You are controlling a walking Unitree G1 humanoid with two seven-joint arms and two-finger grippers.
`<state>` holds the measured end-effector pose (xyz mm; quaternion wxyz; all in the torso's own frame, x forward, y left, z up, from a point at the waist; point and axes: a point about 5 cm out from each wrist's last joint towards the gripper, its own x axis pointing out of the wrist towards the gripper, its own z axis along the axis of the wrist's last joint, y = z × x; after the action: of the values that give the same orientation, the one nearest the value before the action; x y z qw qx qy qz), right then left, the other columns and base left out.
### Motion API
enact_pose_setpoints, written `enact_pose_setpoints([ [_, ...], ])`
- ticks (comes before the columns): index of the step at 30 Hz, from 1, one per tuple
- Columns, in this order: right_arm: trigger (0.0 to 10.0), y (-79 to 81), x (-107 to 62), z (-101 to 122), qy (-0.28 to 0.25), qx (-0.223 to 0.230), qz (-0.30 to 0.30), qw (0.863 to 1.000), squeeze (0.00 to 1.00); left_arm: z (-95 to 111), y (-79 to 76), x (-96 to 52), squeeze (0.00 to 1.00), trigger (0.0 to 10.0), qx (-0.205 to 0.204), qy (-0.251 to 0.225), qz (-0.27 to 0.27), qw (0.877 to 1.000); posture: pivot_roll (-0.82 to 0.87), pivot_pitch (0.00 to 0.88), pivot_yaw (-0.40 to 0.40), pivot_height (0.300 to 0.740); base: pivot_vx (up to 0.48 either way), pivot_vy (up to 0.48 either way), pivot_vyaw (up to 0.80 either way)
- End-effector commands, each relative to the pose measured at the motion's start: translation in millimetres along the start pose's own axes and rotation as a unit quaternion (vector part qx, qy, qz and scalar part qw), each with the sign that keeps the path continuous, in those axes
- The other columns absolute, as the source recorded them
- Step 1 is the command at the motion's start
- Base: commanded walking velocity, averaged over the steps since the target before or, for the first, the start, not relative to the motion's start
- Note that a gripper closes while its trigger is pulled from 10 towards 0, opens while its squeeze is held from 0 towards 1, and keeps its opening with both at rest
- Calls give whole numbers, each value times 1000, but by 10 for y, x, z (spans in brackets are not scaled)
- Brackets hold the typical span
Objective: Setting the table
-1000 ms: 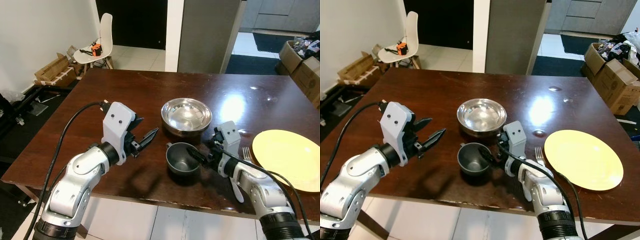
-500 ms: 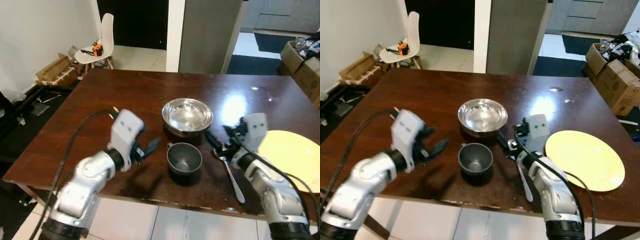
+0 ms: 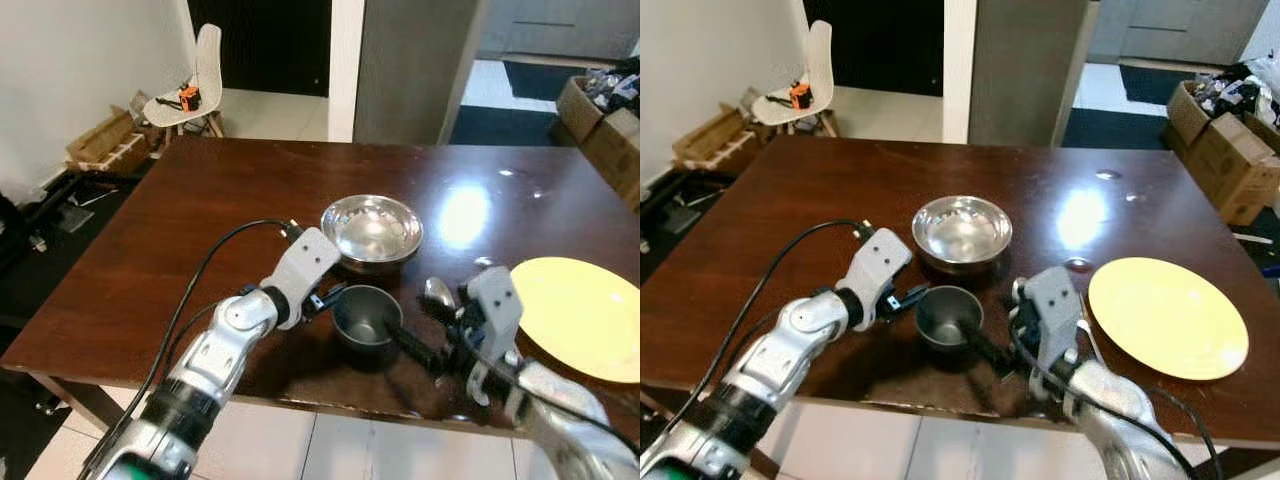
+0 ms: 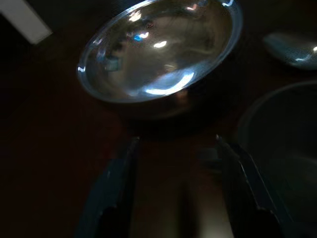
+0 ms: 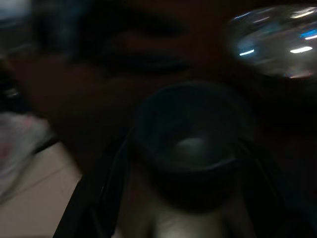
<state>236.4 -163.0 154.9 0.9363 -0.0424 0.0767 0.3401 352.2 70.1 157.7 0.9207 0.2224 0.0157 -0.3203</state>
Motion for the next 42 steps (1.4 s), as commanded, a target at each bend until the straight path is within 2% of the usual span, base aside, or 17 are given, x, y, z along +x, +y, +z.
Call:
enact_pose_setpoints([
  [1, 10000, 158, 32, -57, 13, 8, 25, 1000, 0, -89, 55, 14, 0, 10000, 26, 23, 12, 999, -60, 47, 124, 740, 0, 0, 0],
  [6, 10000, 257, 112, -170, 42, 15, 31, 999, 0, -124, 101, 51, 0, 10000, 37, 35, 11, 999, -51, 50, 121, 740, 0, 0, 0],
  [12, 10000, 249, 197, -268, 67, 16, 1, 998, 0, -127, 66, 105, 0, 10000, 38, 44, -13, 998, -50, 48, 120, 740, 0, 0, 0],
  [16, 10000, 213, 245, -327, 78, 24, -25, 996, 0, -121, 62, 166, 0, 10000, 48, 50, 5, 998, -51, 47, 120, 740, 0, 0, 0],
  [20, 10000, 132, 265, -419, 99, 23, -63, 993, 0, -99, 31, 191, 0, 10000, 54, 45, -1, 998, -49, 47, 120, 740, 0, 0, 0],
  [21, 10000, 27, 243, -436, 107, 15, -96, 990, 0, -86, 12, 177, 0, 10000, 57, 35, -14, 998, -48, 47, 119, 740, 0, 0, 0],
  [23, 10000, -9, 233, -434, 107, 13, -105, 989, 0, -81, 8, 169, 0, 10000, 57, 32, -19, 998, -48, 47, 119, 740, 0, 0, 0],
  [29, 10000, -194, 158, -355, 101, -18, -140, 985, 0, -89, 2, 128, 0, 10000, 66, 23, -36, 997, -49, 45, 118, 740, 0, 0, 0],
  [34, 10000, -427, 53, -307, 103, -51, -184, 976, 0, -100, -49, 57, 0, 10000, 67, 11, -60, 996, -51, 40, 118, 740, 0, 0, 0],
  [41, 10000, -566, -14, -225, 91, -84, -209, 970, 0, -124, -34, -17, 0, 10000, 62, 7, -62, 996, -54, 32, 120, 740, 0, 0, 0],
  [42, 10000, -629, -50, -185, 88, -98, -221, 966, 0, -129, -17, -46, 0, 10000, 59, 7, -61, 996, -54, 32, 120, 740, 0, 0, 0],
])
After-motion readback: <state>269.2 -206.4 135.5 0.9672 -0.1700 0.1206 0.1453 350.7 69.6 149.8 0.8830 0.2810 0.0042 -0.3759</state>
